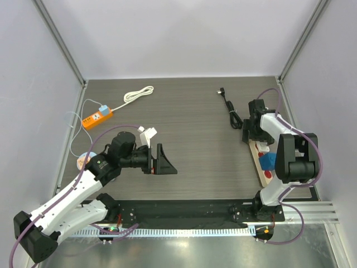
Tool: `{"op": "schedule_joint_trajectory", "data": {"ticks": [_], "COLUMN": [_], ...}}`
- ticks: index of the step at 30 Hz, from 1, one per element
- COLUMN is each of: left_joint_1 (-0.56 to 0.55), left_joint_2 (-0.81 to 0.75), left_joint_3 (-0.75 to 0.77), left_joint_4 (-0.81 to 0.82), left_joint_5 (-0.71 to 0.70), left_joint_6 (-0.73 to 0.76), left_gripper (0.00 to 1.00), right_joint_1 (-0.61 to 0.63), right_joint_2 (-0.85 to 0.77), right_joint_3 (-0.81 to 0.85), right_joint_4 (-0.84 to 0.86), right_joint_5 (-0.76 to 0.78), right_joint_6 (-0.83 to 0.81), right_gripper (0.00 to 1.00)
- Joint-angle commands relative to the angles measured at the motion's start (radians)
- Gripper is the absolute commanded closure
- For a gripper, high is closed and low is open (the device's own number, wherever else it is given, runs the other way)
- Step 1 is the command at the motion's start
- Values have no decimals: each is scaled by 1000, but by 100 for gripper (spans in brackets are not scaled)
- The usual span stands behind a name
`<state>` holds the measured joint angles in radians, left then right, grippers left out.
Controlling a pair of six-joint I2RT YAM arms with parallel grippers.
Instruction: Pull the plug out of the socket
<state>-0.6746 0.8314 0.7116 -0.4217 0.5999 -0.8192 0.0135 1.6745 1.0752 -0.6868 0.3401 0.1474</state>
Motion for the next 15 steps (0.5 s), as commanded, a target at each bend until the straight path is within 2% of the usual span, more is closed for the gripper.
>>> {"op": "schedule_joint_trajectory", "data": {"ticks": [1,8,15], "left_joint_1": [-3,-2,-2], "left_joint_2": [-3,12,12], "left_joint_3": [5,2,-3], "left_joint_4": [-2,21,24], "left_joint_5": [31,46,60], "left_joint_6": [26,20,20], "left_gripper": [0,0,0], "right_joint_1": [-1,0,-1], "right_joint_2": [-80,-122,-81], "right_joint_3": [35,28,0], "right_joint_4": [-20,-49,-25], "right_joint_5": [42,66,-41], "right_joint_6": [9,41,32], "right_gripper": [9,4,4]}}
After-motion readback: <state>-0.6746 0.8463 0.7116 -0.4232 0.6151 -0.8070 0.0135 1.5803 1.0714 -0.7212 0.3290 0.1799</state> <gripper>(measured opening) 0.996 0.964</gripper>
